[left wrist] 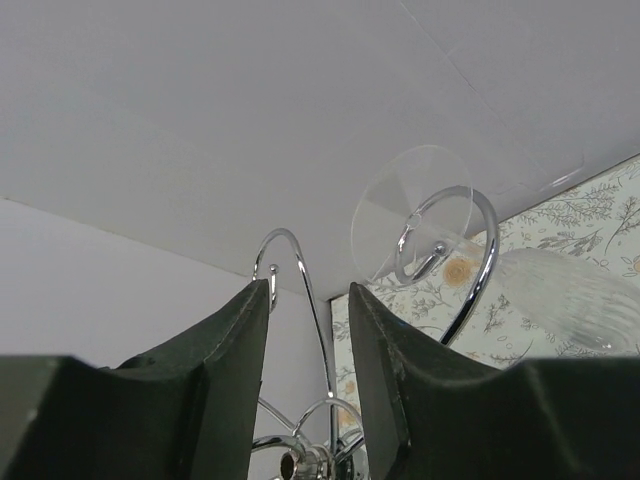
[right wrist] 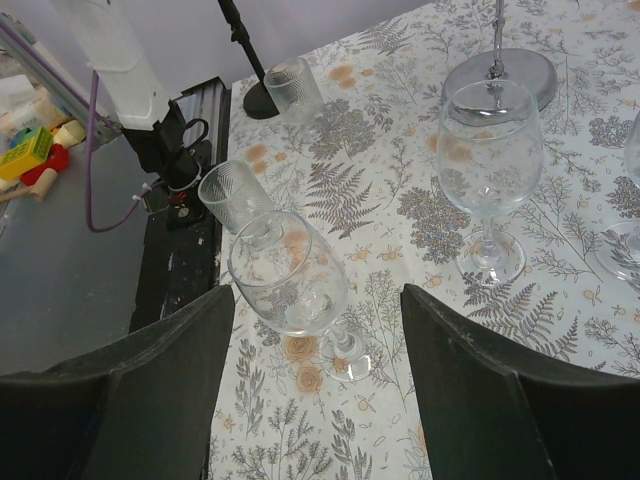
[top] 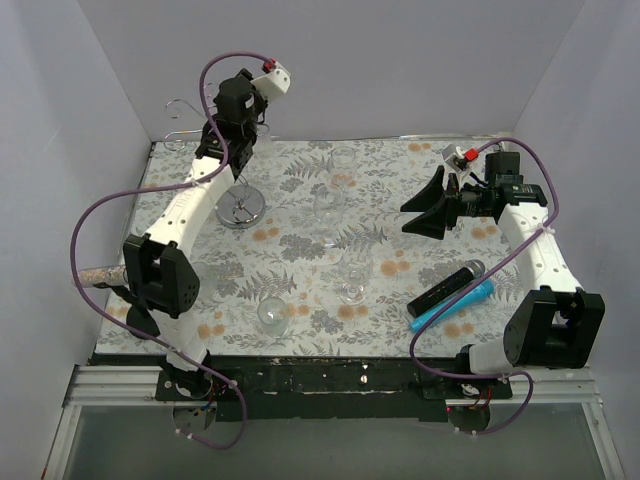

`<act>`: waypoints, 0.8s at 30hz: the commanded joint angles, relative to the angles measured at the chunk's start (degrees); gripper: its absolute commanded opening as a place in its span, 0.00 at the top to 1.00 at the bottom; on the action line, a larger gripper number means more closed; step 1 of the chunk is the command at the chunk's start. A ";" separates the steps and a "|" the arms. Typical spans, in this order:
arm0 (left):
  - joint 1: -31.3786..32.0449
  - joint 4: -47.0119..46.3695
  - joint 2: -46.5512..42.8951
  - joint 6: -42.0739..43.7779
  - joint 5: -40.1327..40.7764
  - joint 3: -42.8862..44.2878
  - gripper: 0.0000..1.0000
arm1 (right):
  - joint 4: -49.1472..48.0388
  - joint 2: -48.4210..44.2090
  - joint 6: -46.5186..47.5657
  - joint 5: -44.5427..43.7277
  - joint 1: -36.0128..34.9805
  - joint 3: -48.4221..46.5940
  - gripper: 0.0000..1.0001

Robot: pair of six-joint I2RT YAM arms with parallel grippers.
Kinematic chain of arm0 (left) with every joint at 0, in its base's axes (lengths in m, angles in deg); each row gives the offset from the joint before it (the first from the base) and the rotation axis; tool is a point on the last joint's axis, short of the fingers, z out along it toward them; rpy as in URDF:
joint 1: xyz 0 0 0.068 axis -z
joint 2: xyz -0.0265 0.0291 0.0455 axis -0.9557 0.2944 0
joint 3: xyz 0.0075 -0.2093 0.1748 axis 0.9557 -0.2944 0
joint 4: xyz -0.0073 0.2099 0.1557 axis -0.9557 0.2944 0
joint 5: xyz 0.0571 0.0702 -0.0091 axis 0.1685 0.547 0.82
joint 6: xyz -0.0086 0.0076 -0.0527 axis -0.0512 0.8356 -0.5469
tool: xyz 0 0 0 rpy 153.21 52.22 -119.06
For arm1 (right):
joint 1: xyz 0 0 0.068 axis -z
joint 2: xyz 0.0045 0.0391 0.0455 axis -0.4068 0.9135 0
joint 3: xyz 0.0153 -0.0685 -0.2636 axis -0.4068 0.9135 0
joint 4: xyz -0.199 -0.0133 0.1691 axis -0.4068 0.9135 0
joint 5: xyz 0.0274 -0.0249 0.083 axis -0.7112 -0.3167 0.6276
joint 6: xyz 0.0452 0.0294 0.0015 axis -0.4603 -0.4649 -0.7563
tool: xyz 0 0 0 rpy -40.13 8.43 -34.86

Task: Place the wine glass upside down on the wine glass rack
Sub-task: Turn the wine glass upside down at the wine rack, then pick up the wine glass at the center of the board.

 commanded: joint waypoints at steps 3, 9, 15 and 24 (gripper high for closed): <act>-0.04 0.25 -6.55 -0.44 0.36 -0.77 0.59 | 0.44 0.15 1.22 0.95 0.17 -1.51 0.24; 0.22 0.60 -8.66 -1.76 -0.25 -1.21 0.56 | 0.26 0.24 1.31 0.69 0.17 -1.51 0.24; 0.31 2.44 -12.87 -9.14 -4.56 -0.16 0.40 | 0.35 0.24 1.84 -0.19 0.17 -1.33 0.24; 0.23 8.85 -26.75 -31.97 -11.94 -3.66 0.06 | 0.00 -0.02 3.50 -3.61 0.17 -1.16 0.24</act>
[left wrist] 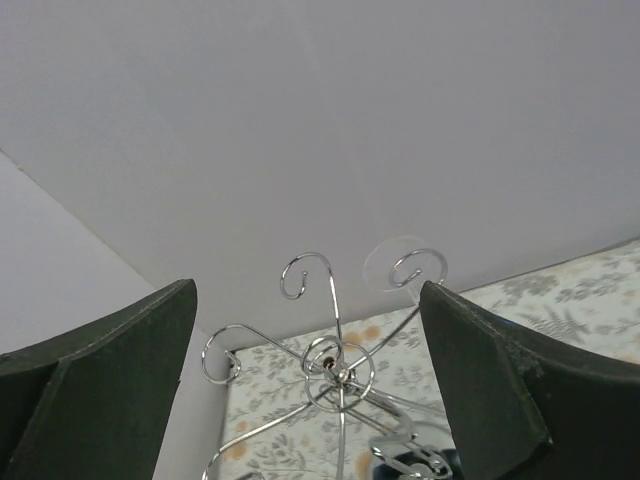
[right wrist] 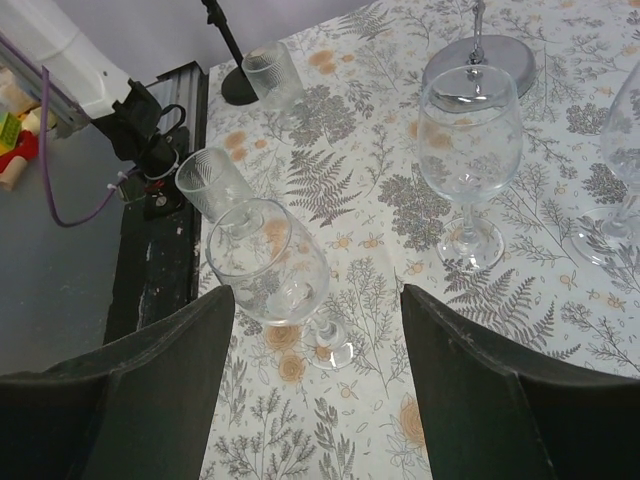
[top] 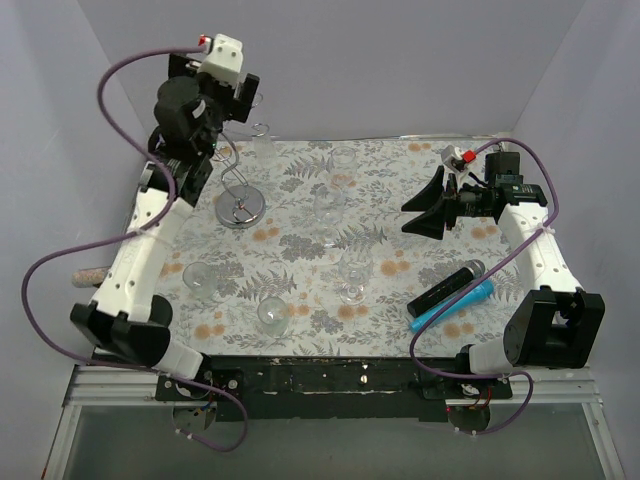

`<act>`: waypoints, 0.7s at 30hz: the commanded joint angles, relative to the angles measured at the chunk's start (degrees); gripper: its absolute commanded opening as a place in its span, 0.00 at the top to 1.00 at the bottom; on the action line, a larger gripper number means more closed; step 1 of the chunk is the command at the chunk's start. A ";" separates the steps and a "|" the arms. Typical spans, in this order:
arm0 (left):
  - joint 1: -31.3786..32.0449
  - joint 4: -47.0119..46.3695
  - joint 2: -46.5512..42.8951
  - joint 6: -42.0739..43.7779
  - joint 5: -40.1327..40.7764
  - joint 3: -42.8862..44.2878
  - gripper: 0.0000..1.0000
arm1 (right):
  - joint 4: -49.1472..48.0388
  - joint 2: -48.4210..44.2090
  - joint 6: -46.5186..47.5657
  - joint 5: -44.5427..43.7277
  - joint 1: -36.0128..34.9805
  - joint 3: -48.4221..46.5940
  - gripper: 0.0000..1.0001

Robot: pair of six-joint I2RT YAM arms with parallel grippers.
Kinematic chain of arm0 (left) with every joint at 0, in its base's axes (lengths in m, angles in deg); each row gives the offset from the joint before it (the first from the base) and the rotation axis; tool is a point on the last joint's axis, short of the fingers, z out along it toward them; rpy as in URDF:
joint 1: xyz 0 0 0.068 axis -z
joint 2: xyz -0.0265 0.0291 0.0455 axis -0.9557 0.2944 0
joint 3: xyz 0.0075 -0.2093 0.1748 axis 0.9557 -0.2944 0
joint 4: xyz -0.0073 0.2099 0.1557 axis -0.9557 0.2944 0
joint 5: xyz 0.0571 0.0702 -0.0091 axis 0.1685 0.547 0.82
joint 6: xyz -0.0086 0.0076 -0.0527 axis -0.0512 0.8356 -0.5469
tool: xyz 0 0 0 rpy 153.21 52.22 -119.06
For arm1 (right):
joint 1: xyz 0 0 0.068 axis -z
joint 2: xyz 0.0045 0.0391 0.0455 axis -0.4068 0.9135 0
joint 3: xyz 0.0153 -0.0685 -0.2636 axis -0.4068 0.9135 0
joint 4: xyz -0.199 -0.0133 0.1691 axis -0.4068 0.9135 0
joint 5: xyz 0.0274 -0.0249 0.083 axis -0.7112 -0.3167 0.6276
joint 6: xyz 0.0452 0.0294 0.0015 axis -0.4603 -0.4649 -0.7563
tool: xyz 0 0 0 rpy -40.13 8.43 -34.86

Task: Place the wine glass upside down on the wine glass rack
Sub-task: Pick up the wine glass at the center of the board.

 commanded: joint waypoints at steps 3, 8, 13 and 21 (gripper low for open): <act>0.09 5.46 -15.41 -19.75 -6.92 -6.85 0.02 | -1.67 -0.74 1.63 -4.21 0.17 -0.81 0.25; 0.01 8.53 -27.80 -29.42 -10.36 -18.09 0.02 | -5.35 -4.78 -0.57 -12.03 0.17 1.12 0.25; 0.18 9.42 -41.78 -39.79 -15.27 -33.21 0.02 | -7.03 -11.63 -0.92 -20.99 0.17 4.02 0.24; 0.09 9.07 -56.56 -49.29 -21.43 -51.93 0.02 | -6.51 -17.44 -3.73 -28.74 0.17 6.14 0.22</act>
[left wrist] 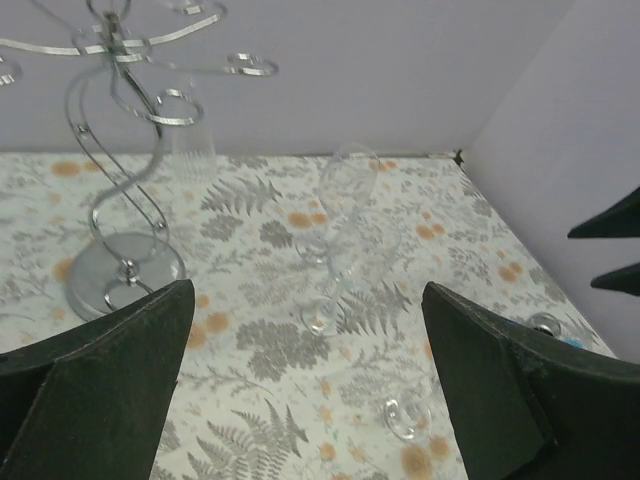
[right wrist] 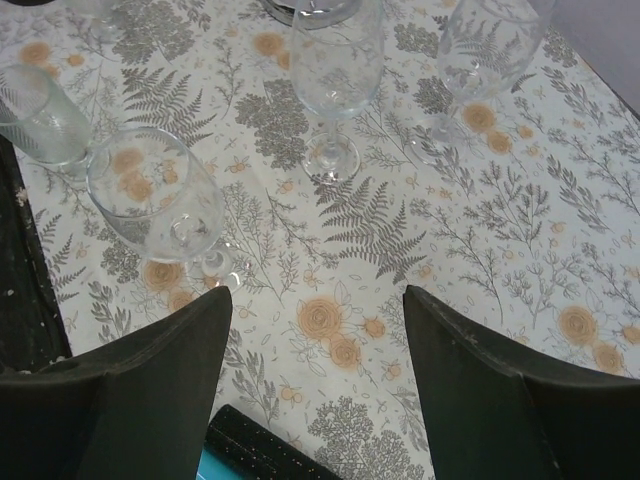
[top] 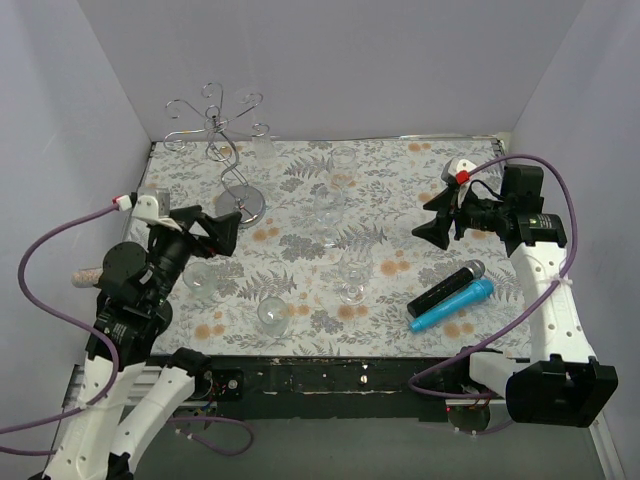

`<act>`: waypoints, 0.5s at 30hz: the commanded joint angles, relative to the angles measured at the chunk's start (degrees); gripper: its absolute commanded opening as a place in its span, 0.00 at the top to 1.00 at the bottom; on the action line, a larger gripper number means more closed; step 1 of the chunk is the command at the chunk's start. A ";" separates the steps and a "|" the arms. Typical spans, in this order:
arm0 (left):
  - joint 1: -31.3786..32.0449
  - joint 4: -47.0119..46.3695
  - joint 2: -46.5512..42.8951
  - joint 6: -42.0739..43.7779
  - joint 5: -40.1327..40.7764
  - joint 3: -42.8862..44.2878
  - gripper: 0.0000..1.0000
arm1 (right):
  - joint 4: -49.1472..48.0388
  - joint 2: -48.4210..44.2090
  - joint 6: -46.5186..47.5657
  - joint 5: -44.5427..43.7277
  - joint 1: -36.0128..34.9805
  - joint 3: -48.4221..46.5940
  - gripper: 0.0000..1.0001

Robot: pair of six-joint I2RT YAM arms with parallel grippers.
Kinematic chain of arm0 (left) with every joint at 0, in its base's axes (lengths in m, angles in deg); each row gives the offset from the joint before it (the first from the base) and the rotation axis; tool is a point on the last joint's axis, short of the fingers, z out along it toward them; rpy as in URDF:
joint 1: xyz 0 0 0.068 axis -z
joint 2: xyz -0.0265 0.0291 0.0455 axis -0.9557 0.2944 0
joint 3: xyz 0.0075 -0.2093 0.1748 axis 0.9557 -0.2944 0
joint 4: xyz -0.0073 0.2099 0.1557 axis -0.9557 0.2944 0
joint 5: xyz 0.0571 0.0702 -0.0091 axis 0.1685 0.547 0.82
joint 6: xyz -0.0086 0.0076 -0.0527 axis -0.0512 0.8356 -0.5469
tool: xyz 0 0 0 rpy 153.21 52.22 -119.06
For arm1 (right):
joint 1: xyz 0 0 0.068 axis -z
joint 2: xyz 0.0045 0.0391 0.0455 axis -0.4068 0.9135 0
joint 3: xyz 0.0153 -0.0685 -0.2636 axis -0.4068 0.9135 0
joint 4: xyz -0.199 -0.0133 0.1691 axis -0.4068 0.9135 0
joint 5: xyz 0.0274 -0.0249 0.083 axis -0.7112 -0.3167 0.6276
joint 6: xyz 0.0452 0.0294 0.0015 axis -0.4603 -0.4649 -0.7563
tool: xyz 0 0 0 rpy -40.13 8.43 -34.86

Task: Place the wine glass upside down on the wine glass rack
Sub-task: Pick up the wine glass at the center of the board.

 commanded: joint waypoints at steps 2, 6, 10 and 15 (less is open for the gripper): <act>0.03 -0.64 -4.73 -7.58 -6.79 -8.83 0.02 | -1.13 -1.93 -3.21 -5.75 0.17 0.41 0.21; 0.03 -2.31 -5.26 -8.20 -9.17 -13.32 0.02 | -1.22 -2.02 -5.58 -5.84 0.17 -0.64 0.20; 0.03 -1.78 -4.29 -5.75 -8.74 -15.08 0.02 | -0.87 -1.75 -6.56 -6.19 0.17 -1.00 0.20; 0.03 -5.90 -6.57 -2.14 -7.68 -20.97 0.02 | 0.02 -1.32 -6.47 -7.77 0.17 -1.17 0.20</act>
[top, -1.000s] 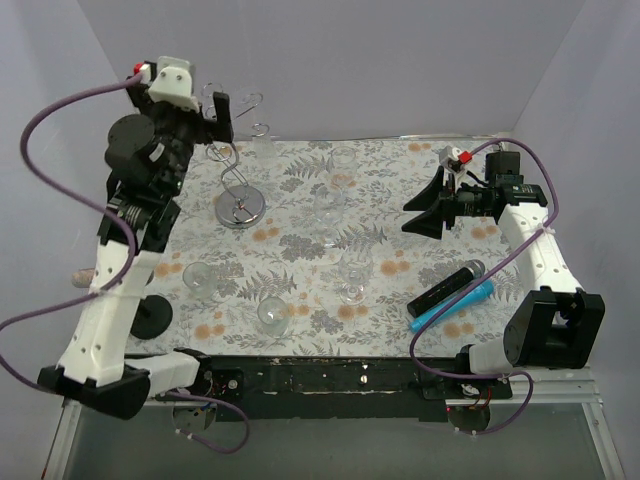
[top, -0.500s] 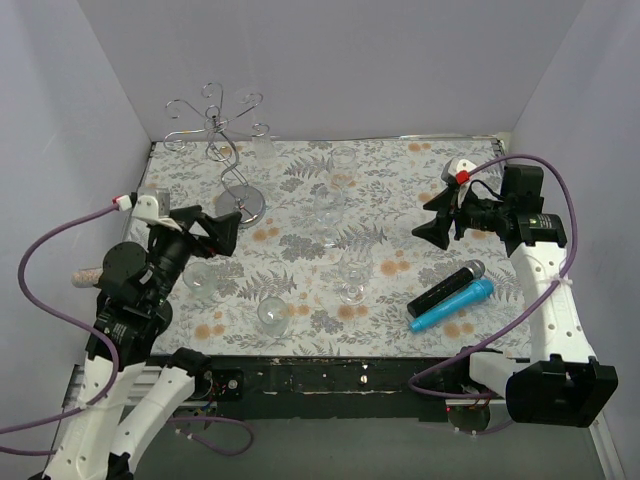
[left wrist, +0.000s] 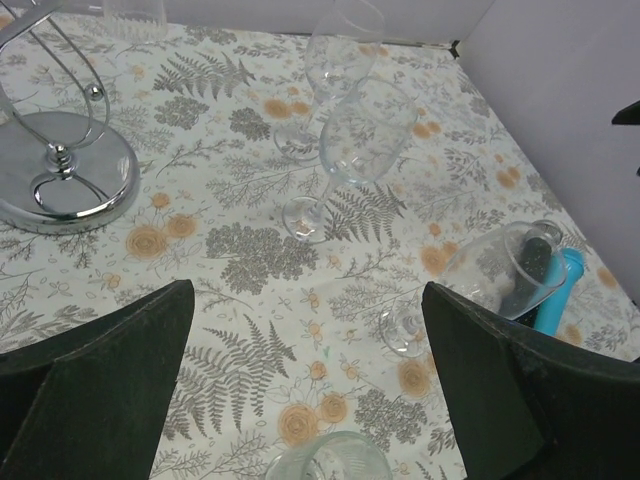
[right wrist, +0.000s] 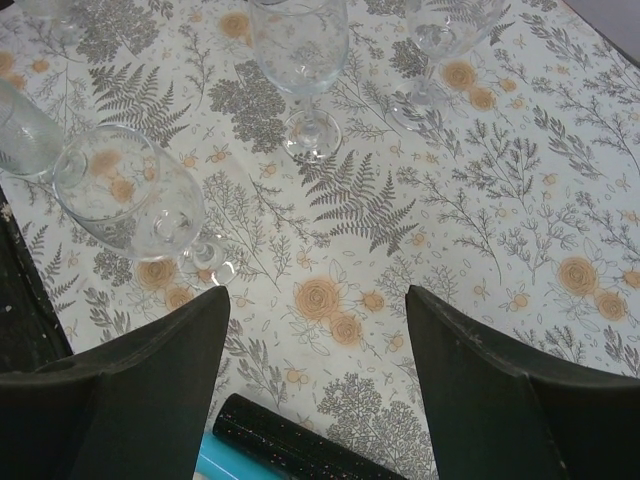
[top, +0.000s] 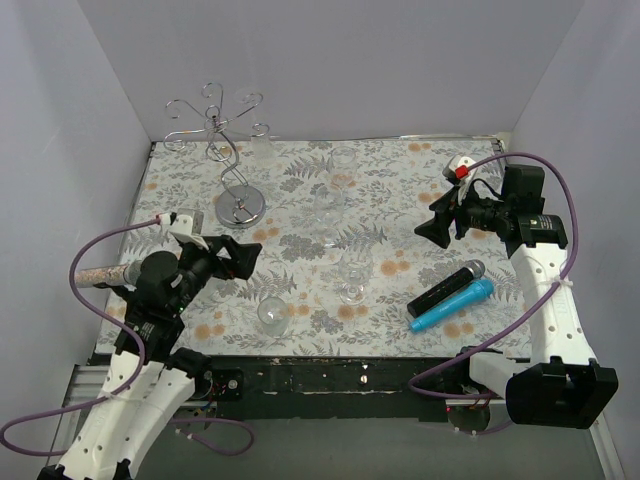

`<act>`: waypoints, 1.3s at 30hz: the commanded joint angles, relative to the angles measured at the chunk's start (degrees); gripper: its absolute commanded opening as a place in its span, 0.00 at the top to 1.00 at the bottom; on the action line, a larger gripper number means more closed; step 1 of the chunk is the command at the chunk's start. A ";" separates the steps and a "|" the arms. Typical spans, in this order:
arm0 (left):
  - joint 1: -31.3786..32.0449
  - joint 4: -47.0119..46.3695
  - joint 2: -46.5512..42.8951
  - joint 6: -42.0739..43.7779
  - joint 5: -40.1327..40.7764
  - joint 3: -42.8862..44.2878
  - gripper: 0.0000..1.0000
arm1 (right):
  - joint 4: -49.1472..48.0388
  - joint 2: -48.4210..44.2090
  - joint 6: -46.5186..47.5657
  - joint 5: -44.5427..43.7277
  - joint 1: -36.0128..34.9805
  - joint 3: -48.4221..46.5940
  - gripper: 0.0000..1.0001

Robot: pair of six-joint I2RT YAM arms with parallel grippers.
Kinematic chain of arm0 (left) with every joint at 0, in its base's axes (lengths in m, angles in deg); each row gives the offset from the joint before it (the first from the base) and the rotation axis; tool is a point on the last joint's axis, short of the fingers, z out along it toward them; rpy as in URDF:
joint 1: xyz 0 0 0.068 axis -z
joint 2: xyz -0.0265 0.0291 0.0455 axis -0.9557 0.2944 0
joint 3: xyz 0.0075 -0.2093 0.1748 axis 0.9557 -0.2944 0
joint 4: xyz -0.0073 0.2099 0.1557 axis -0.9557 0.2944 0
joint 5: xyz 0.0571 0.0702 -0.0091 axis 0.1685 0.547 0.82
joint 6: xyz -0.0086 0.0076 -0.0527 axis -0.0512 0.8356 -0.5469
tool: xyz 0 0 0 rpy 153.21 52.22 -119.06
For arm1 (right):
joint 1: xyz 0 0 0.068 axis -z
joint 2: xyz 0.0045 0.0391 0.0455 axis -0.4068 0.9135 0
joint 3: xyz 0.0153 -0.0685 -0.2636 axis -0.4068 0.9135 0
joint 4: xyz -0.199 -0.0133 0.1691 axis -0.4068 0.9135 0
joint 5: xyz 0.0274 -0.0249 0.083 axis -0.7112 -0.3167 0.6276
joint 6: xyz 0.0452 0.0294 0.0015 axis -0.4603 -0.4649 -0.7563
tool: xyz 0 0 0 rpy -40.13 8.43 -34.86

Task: Place the wine glass upside down on the wine glass rack
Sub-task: Pick up the wine glass at the center of the board.

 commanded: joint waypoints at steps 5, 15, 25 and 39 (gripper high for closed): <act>0.03 -10.61 -4.49 2.32 -3.36 -10.33 0.02 | 0.89 0.59 -1.20 -1.04 0.17 -1.98 0.21; 0.03 -10.54 -4.67 5.75 -2.67 -10.70 0.02 | 0.72 1.91 -1.20 -1.22 0.17 -2.07 0.21; 0.12 -10.36 -5.02 6.01 -2.40 -10.87 0.02 | -0.51 0.33 -1.29 -1.66 0.17 -0.05 0.21; 0.03 -10.19 -5.28 6.28 -2.23 -10.87 0.02 | -0.95 0.24 -1.29 -2.62 0.17 0.04 0.21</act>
